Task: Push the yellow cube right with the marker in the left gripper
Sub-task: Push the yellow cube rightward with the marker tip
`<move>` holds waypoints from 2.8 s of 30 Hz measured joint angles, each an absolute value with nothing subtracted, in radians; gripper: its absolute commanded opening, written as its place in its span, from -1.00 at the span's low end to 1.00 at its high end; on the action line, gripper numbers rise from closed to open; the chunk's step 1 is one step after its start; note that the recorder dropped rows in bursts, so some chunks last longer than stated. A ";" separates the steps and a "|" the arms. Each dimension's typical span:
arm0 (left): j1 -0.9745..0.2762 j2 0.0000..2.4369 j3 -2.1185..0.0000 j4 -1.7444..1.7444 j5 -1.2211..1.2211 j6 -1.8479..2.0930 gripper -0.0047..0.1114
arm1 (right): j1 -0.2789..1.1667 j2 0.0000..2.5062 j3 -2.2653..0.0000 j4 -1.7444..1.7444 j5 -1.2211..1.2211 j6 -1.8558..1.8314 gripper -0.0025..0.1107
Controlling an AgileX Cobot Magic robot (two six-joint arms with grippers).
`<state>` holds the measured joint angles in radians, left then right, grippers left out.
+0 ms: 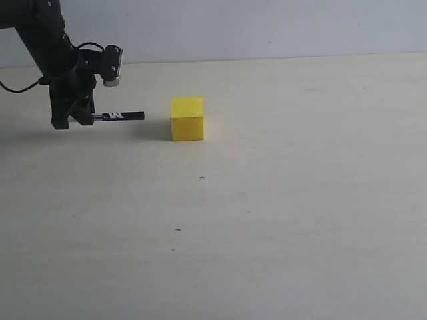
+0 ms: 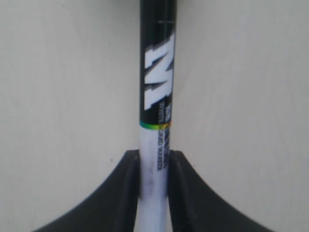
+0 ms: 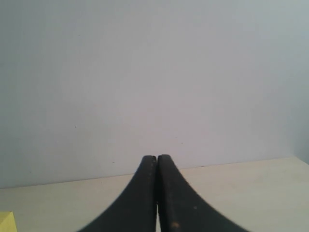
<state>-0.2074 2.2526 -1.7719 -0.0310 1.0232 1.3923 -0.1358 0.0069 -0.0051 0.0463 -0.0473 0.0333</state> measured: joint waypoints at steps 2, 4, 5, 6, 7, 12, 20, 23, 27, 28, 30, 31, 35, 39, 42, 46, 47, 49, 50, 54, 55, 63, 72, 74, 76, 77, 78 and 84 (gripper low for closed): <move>-0.207 2.253 -1.772 -0.031 1.023 1.387 -0.92 | -0.136 0.007 -0.005 0.046 -0.047 0.033 -0.96; -0.207 2.253 -1.772 -0.031 1.023 1.385 -0.92 | -0.136 0.007 -0.005 0.046 -0.047 0.033 -0.96; -0.207 2.253 -1.772 -0.031 1.023 1.385 -0.92 | -0.136 0.007 -0.005 0.046 -0.047 0.033 -0.96; -0.207 2.253 -1.772 -0.031 1.021 1.383 -0.92 | -0.136 0.007 -0.005 0.046 -0.047 0.033 -0.96; -0.207 2.253 -1.772 -0.031 1.021 1.383 -0.92 | -0.136 0.007 -0.005 0.046 -0.047 0.033 -0.96; -0.207 2.253 -1.772 -0.031 1.013 1.383 -0.92 | -0.136 0.007 -0.005 0.046 -0.047 0.033 -0.96; -0.209 2.286 -1.776 -0.031 0.983 1.383 -0.92 | -0.136 0.007 -0.005 0.046 -0.047 0.033 -0.96; -0.216 2.297 -1.788 -0.031 0.983 1.381 -0.92 | -0.136 0.007 -0.005 0.046 -0.047 0.033 -0.96; -0.252 2.306 -1.815 -0.031 0.985 1.372 -0.92 | -0.136 0.007 -0.005 0.046 -0.047 0.033 -0.96; -0.266 2.312 -1.827 -0.031 0.985 1.371 -0.92 | -0.136 0.007 -0.005 0.046 -0.047 0.033 -0.96; -0.295 2.320 -1.852 -0.033 0.987 1.367 -0.92 | -0.136 0.007 -0.005 0.046 -0.047 0.033 -0.96; -0.312 2.324 -1.863 -0.036 0.987 1.366 -0.92 | -0.136 0.007 -0.005 0.046 -0.047 0.033 -0.96; -0.372 2.345 -1.902 -0.048 0.989 1.356 -0.92 | -0.136 0.007 -0.005 0.046 -0.047 0.033 -0.96; -0.390 2.353 -1.930 -0.065 0.996 1.310 -0.92 | -0.136 0.007 -0.005 0.046 -0.047 0.033 -0.96; -0.364 2.353 -1.932 -0.061 1.044 1.288 -0.92 | -0.136 0.007 -0.005 0.046 -0.047 0.033 -0.96; -0.340 2.355 -1.932 -0.051 1.091 1.251 -0.92 | -0.136 0.007 -0.005 0.046 -0.047 0.033 -0.96; -0.339 2.355 -1.932 -0.051 1.093 1.243 -0.92 | -0.136 0.007 -0.005 0.046 -0.047 0.033 -0.96; -0.338 2.355 -1.932 -0.051 1.097 1.226 -0.92 | -0.136 0.007 -0.005 0.046 -0.047 0.033 -0.96; -0.338 2.355 -1.932 -0.056 1.097 1.219 -0.92 | -0.136 0.007 -0.005 0.046 -0.047 0.033 -0.96; -0.357 2.355 -1.932 -0.062 1.095 1.206 -0.92 | -0.136 0.007 -0.005 0.046 -0.047 0.033 -0.96; -0.364 2.355 -1.932 -0.062 1.090 1.204 -0.92 | -0.136 0.007 -0.005 0.046 -0.047 0.033 -0.96; -0.454 2.364 -1.934 -0.070 0.961 1.204 -0.92 | -0.136 0.007 -0.005 0.046 -0.047 0.033 -0.96; -0.445 2.385 -1.936 -0.051 0.960 1.161 -0.92 | -0.136 0.007 -0.005 0.050 -0.047 0.033 -0.96; -0.438 2.383 -1.938 -0.042 0.978 1.153 -0.92 | -0.136 0.007 -0.005 0.050 -0.047 0.033 -0.96; -0.436 2.381 -1.939 -0.038 0.987 1.151 -0.92 | -0.136 0.007 -0.005 0.050 -0.047 0.033 -0.96; -0.436 2.381 -1.939 -0.038 0.987 1.151 -0.92 | -0.136 0.007 -0.005 0.050 -0.047 0.033 -0.96; -0.436 2.381 -1.939 -0.038 0.987 1.151 -0.92 | -0.136 0.007 -0.005 0.050 -0.047 0.033 -0.96; -0.479 2.427 -2.006 -0.033 0.989 1.138 -0.92 | -0.136 0.007 -0.005 0.050 -0.047 0.033 -0.96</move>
